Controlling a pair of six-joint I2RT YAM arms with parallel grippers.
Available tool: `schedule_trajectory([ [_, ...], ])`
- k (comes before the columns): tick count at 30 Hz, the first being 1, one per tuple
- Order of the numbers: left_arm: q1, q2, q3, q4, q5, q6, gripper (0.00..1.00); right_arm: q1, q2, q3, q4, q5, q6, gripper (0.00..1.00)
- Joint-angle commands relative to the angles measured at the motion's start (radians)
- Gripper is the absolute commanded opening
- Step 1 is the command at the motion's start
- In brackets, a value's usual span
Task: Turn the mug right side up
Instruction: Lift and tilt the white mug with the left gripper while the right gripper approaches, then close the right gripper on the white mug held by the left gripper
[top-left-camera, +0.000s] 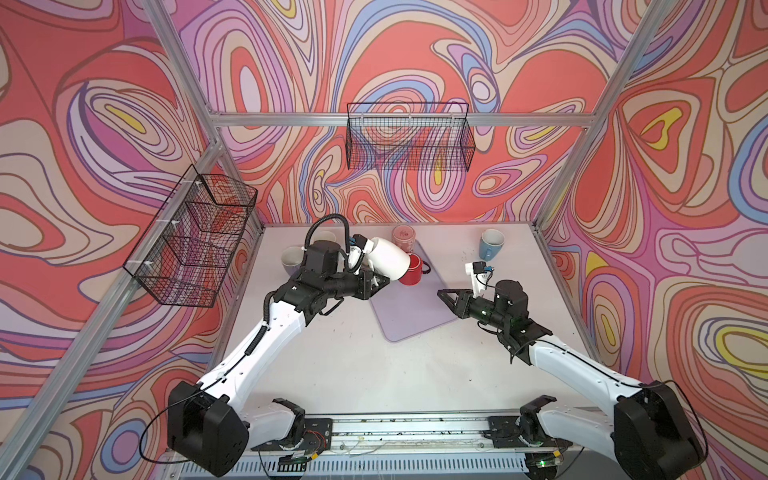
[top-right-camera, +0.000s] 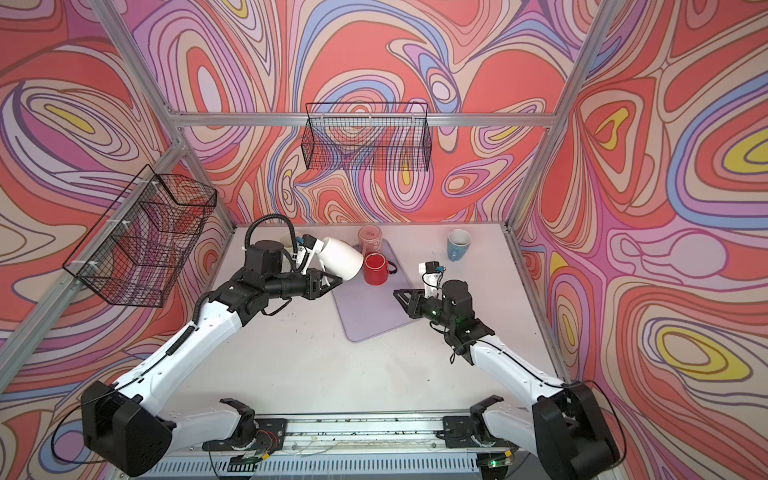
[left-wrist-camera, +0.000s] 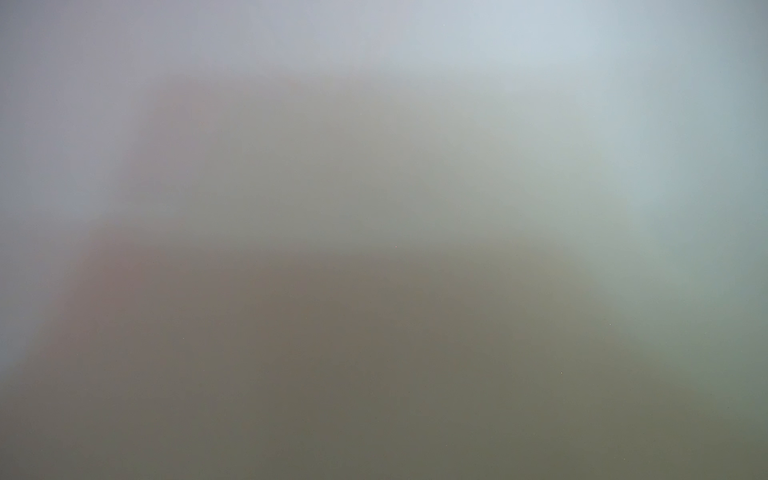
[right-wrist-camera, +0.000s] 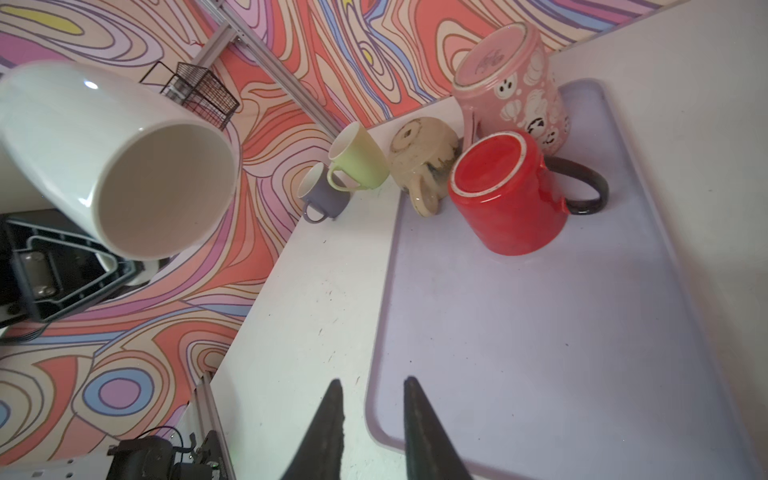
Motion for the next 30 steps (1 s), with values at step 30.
schedule_trajectory([
  [30,0.025,-0.027,-0.142,0.427,0.254,-0.211,0.04,0.166,0.060,0.131,0.331,-0.153,0.047,0.42],
])
